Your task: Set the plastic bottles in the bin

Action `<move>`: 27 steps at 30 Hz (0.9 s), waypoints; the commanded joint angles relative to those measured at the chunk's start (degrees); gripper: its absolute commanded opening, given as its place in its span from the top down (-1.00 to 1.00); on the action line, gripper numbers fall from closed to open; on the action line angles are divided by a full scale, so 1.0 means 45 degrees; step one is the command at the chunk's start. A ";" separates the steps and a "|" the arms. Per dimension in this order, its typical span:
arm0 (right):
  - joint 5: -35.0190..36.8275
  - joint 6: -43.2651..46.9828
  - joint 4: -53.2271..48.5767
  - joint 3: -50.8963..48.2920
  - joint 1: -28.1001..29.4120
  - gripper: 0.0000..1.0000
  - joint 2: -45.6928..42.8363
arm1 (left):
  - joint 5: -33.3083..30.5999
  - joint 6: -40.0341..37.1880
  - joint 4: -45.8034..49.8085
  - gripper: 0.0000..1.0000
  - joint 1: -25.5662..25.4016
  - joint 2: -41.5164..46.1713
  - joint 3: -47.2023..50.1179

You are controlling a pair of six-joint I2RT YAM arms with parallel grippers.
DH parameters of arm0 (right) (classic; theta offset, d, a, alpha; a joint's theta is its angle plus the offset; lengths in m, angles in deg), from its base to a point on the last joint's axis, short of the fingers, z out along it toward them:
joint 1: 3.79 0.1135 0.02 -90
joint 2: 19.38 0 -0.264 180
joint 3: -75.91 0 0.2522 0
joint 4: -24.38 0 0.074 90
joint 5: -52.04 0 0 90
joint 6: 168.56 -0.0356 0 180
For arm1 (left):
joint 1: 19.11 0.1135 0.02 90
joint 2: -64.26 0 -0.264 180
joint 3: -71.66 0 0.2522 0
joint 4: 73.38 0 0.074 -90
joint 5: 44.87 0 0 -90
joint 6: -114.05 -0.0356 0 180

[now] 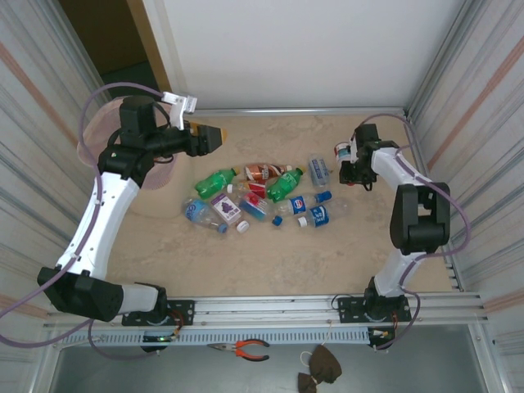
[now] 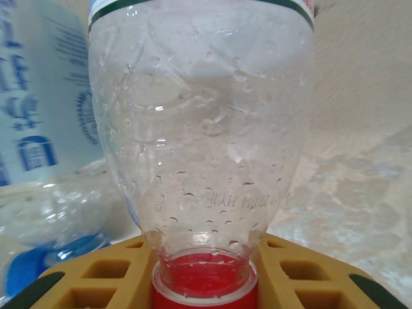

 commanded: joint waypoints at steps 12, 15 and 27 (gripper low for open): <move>-0.4810 -0.0057 0.1862 -0.0303 0.0930 0.43 -0.5117 | 0.0872 0.1389 -0.2689 -0.45 -0.0775 -0.0234 -0.0444; -0.6068 -0.0144 0.3297 -0.0665 0.1590 0.43 -0.6199 | 0.0972 0.1567 -0.3475 -0.47 -0.1191 -0.0388 -0.0629; -0.7211 -0.0393 0.7007 -0.0886 0.4397 0.46 -0.8228 | 0.1334 0.1804 -0.6537 -0.78 -0.3342 -0.0892 -0.1555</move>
